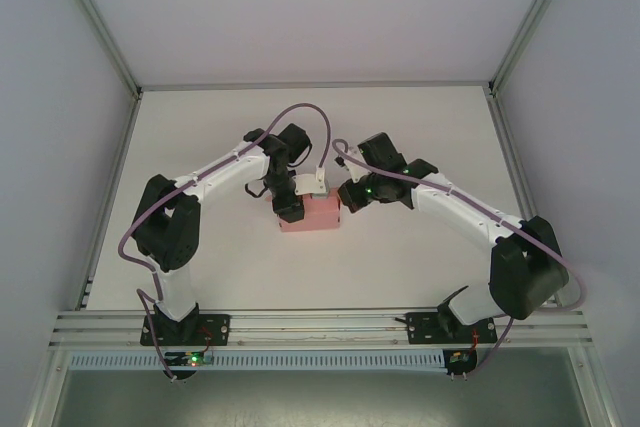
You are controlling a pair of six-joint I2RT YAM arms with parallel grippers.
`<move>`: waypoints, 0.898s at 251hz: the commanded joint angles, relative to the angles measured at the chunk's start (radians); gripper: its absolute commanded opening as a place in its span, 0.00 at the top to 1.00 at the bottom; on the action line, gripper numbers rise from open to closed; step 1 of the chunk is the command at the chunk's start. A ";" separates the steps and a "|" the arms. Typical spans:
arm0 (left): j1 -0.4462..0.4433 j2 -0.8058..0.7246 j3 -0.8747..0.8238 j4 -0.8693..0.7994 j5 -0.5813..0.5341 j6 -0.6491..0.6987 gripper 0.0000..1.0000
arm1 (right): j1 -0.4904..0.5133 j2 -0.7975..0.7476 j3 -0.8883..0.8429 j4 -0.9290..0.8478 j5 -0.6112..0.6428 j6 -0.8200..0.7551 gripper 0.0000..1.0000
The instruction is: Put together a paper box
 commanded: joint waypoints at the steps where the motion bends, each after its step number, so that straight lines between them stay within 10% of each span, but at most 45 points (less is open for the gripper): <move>1: 0.008 0.051 0.016 0.052 -0.004 -0.037 0.61 | 0.038 -0.011 0.004 0.122 -0.007 0.224 1.00; 85: 0.005 0.054 0.023 0.065 0.001 -0.059 0.61 | 0.107 -0.057 -0.136 0.356 0.153 0.490 1.00; 225: 0.006 0.051 0.022 0.106 -0.011 -0.113 0.59 | 0.164 -0.064 -0.295 0.481 0.282 0.360 1.00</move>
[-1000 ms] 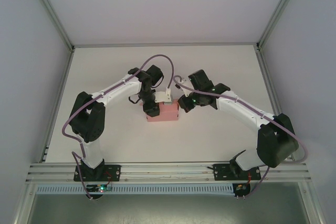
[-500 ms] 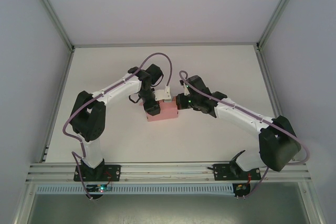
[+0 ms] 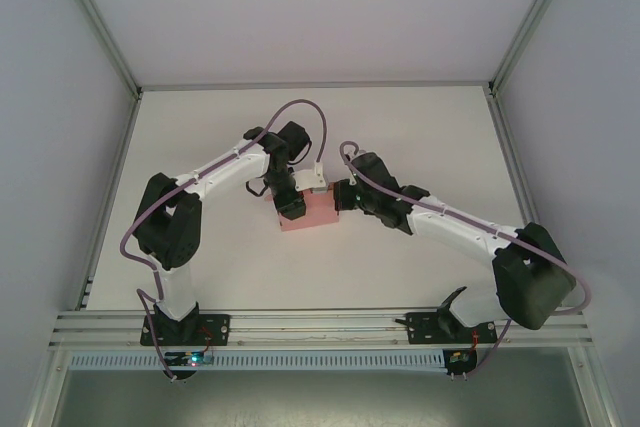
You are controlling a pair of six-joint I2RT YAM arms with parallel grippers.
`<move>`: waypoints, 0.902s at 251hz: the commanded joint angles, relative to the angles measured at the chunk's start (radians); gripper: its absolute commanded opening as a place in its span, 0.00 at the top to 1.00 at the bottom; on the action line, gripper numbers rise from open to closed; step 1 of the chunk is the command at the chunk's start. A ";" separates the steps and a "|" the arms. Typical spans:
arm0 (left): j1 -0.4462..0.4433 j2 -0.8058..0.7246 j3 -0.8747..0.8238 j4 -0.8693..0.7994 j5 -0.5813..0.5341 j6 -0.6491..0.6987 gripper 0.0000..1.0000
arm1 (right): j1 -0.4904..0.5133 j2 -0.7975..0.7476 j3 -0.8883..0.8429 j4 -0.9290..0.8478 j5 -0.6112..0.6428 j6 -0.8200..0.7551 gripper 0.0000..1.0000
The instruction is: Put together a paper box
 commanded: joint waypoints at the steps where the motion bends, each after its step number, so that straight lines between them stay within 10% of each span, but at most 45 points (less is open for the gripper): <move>1: -0.002 0.037 0.005 0.101 0.004 -0.016 0.59 | 0.044 -0.005 -0.085 0.095 -0.003 -0.063 1.00; 226: -0.001 -0.101 0.012 0.163 -0.022 -0.150 0.24 | 0.147 0.023 -0.130 0.109 0.290 -0.037 1.00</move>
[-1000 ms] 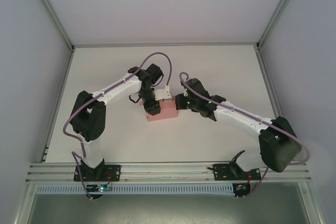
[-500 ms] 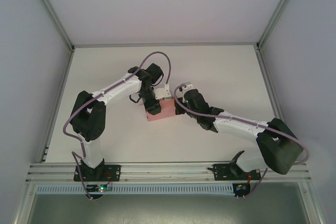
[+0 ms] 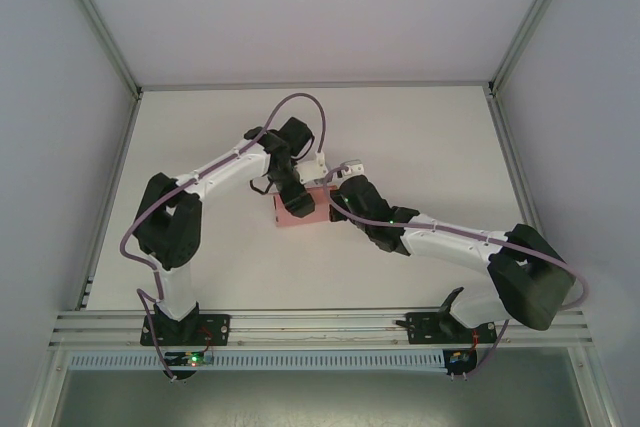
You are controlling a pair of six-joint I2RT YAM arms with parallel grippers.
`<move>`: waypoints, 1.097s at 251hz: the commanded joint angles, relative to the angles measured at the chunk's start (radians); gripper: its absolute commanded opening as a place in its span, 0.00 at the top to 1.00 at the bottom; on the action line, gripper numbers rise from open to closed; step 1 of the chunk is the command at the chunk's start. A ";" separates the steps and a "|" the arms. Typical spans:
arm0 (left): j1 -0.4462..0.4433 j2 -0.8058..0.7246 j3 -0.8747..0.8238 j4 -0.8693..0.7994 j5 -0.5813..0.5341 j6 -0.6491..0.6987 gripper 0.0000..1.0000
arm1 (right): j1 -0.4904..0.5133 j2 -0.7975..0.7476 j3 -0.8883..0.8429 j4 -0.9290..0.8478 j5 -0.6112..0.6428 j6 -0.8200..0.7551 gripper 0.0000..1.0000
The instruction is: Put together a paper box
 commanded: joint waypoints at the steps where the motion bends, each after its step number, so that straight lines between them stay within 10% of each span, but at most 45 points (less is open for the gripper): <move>1: -0.001 -0.094 0.006 0.054 0.007 -0.038 0.24 | 0.017 0.027 0.000 -0.114 0.007 0.035 1.00; 109: 0.000 -0.374 -0.220 0.101 -0.301 -0.181 0.16 | 0.030 0.055 0.056 -0.157 -0.011 0.039 1.00; 275: 0.004 -0.446 -0.382 0.182 -0.385 -0.242 0.66 | 0.031 0.089 0.114 -0.209 -0.047 0.003 1.00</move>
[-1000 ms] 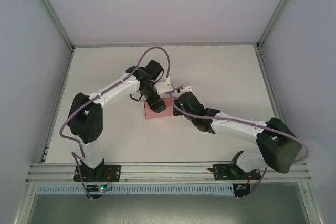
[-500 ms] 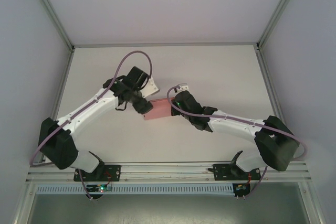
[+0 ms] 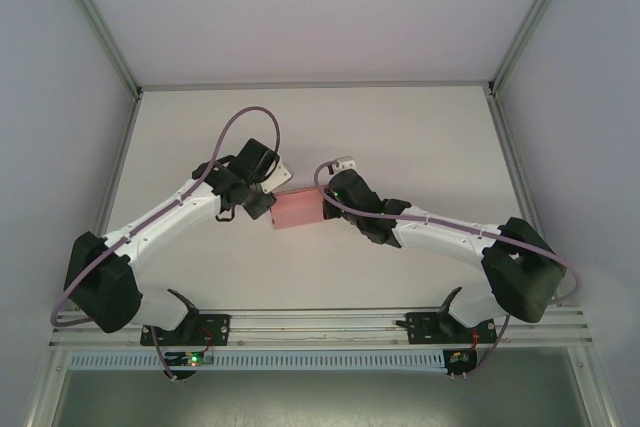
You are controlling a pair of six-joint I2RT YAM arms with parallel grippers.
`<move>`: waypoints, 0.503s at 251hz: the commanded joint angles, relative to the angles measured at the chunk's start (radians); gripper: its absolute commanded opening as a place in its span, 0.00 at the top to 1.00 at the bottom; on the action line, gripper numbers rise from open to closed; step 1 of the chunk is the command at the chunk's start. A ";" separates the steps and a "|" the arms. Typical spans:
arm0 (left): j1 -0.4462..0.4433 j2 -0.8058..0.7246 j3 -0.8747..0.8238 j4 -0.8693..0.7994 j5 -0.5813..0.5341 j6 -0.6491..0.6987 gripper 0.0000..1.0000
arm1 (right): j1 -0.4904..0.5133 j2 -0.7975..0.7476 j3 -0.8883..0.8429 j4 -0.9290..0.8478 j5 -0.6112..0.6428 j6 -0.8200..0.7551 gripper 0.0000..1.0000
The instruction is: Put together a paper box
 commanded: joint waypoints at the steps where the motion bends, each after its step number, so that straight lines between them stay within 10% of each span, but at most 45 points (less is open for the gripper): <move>1: 0.004 0.010 0.013 0.029 0.011 -0.012 0.66 | 0.012 0.032 0.003 -0.091 -0.041 -0.011 1.00; 126: 0.015 0.054 0.018 0.090 0.111 -0.186 0.99 | 0.012 0.014 -0.016 -0.084 -0.039 -0.027 1.00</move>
